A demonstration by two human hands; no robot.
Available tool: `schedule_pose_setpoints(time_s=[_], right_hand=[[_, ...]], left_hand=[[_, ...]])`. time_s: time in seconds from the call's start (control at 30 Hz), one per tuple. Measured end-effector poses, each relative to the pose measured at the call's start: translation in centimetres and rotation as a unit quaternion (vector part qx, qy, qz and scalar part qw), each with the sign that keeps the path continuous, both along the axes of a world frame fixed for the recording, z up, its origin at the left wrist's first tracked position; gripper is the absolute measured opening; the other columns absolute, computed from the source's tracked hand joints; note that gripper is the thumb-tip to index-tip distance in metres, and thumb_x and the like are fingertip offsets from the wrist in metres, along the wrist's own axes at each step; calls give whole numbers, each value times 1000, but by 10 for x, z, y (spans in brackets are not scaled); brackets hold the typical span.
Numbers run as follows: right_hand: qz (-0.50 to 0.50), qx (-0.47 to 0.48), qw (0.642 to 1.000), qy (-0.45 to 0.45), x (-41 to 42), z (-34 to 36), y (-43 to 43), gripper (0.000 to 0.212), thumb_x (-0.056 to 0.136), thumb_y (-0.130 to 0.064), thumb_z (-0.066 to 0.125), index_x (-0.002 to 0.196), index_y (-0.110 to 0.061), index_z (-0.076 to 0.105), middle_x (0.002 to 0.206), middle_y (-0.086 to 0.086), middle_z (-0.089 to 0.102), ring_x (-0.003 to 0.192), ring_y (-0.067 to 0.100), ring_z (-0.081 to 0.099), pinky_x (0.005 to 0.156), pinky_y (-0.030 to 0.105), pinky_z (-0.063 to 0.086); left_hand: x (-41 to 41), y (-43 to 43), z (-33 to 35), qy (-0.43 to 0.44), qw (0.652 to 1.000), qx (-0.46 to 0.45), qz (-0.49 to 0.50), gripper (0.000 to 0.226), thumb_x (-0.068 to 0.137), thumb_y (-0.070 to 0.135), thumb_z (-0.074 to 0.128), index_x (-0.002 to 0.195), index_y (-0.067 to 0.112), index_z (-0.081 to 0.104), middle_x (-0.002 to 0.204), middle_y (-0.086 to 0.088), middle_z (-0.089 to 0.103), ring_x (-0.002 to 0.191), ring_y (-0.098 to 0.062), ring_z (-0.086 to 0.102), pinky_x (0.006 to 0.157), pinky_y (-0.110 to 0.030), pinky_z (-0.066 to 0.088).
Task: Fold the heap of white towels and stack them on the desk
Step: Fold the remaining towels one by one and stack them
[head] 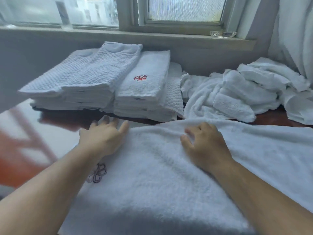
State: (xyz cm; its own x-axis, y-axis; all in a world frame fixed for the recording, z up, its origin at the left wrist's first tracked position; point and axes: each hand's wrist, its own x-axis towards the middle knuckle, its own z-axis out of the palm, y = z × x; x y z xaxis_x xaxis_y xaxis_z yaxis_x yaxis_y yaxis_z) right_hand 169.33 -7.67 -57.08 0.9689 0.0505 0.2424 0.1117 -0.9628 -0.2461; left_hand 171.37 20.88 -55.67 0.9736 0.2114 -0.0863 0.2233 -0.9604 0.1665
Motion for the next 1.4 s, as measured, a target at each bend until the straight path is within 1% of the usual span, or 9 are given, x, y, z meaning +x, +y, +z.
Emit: schedule_pose_setpoints(time_s=[0.13,0.23,0.4,0.7,0.87,0.97,1.1,1.23,1.4], right_hand=[[68,1,997,40,-7,4,1,66,87,-65,29,136,-32,59,143,-6,51,134,18,39,108,36,27],[90,-34,993,66,-6,3,0,64,96,-64,30,150,-33,43,161,-8,33,148,13,25,116,35,18],[101,-62,988,95,-1,2,3,63,101,-59,29,158,-31,27,168,-7,14,154,11,9,121,35,12],[119,-86,983,111,-2,0,11,68,100,-61,27,160,-31,16,170,-5,3,155,11,-2,122,34,9],[133,24,980,149,-6,19,5,59,100,-51,49,154,-29,38,168,-7,14,154,8,6,120,27,10],[56,143,985,72,-12,32,-23,42,97,-41,59,137,-27,62,157,-8,41,148,9,30,112,23,23],[-158,97,983,-3,-20,29,-80,37,97,-39,48,121,-18,66,140,3,58,128,26,50,98,34,40],[-303,-24,948,97,-27,14,-129,67,97,-56,28,144,-11,45,153,13,39,141,35,31,114,47,29],[-299,-29,942,149,-23,2,-150,83,96,-67,18,161,-15,14,169,9,7,155,31,5,124,46,9]], left_hand=[[16,2,7,38,999,-27,23,72,93,66,7,153,36,32,166,7,22,153,-28,14,116,-56,14],[19,-2,9,45,997,-17,59,75,93,67,11,154,29,34,165,-1,23,153,-28,12,119,-51,9],[-11,-40,-6,-118,991,-34,-51,56,98,52,26,139,20,47,146,-10,45,133,-32,36,108,-44,28],[-11,-25,-13,-16,996,20,-90,101,78,90,21,158,31,8,169,4,-2,155,-24,0,120,-59,8],[-18,-32,-10,-58,993,36,-99,83,92,75,18,156,24,19,166,-6,14,152,-28,11,120,-56,12],[-28,-58,-2,-155,976,31,-147,68,95,62,17,147,22,35,156,-4,35,143,-26,28,117,-47,22],[-31,-124,5,-200,946,-40,-254,61,99,57,24,150,26,36,152,1,40,139,-23,32,114,-39,24],[-14,-191,8,-162,928,-76,-328,52,103,50,30,147,27,43,149,-1,44,135,-25,35,112,-40,29],[12,-242,2,-98,915,-58,-386,44,102,51,29,132,33,55,137,-1,51,126,-25,40,105,-42,34]])
